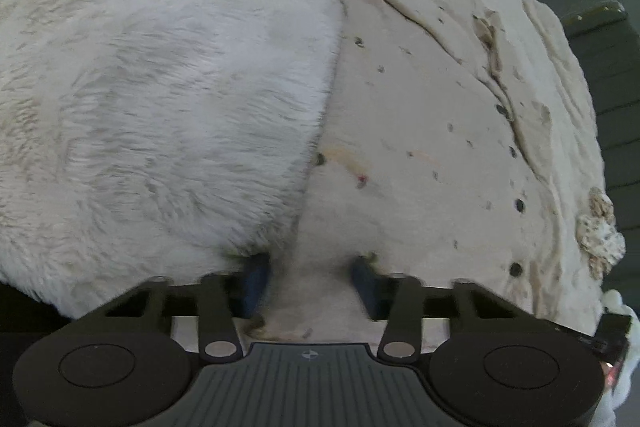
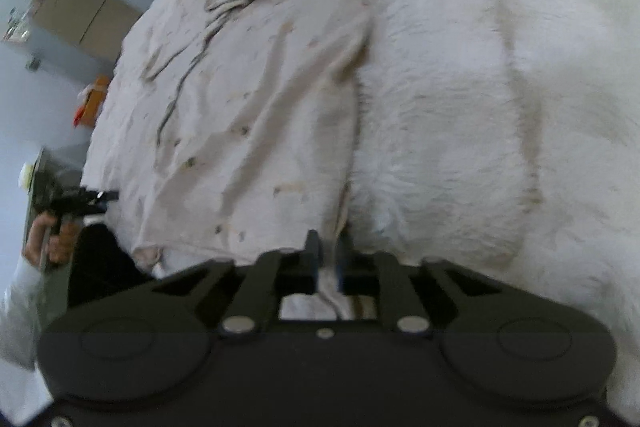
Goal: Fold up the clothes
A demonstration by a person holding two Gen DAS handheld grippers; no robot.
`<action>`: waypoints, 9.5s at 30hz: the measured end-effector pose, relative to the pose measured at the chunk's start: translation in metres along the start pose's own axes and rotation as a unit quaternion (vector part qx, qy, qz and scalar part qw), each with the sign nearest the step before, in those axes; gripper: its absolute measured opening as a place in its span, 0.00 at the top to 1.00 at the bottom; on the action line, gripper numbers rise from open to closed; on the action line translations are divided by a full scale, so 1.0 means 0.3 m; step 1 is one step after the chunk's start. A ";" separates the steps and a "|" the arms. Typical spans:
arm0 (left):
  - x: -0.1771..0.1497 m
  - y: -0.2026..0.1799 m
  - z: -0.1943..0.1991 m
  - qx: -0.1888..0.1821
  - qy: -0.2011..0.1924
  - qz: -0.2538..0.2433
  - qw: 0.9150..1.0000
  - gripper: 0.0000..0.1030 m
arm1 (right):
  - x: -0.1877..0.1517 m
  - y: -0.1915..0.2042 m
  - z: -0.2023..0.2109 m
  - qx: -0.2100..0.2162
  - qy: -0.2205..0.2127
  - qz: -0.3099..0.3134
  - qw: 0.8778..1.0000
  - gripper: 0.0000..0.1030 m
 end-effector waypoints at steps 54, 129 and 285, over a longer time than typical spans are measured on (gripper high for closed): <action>0.538 -0.253 -0.340 -0.009 -0.180 0.114 0.977 0.49 | 0.658 -0.021 -0.314 -0.052 -0.276 -0.292 0.914 0.56; 0.669 -0.382 -0.561 0.077 -0.191 -0.082 0.975 0.60 | 1.351 1.349 -1.544 -0.201 -0.079 0.444 0.870 0.67; 0.618 -0.492 -0.514 0.098 -0.232 -0.156 0.955 0.50 | 1.489 1.141 -1.380 -0.161 -0.094 0.304 0.934 0.65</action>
Point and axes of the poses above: each gripper's, at about its wrist camera, not at the fingertips, and z roughly against the way its jaws point, y to its left, x to its top, the point moved 1 cm from there along -z, roughly the way its jaws point, and after that the axes turned 3 degrees about -z, right-handed, at the moved point
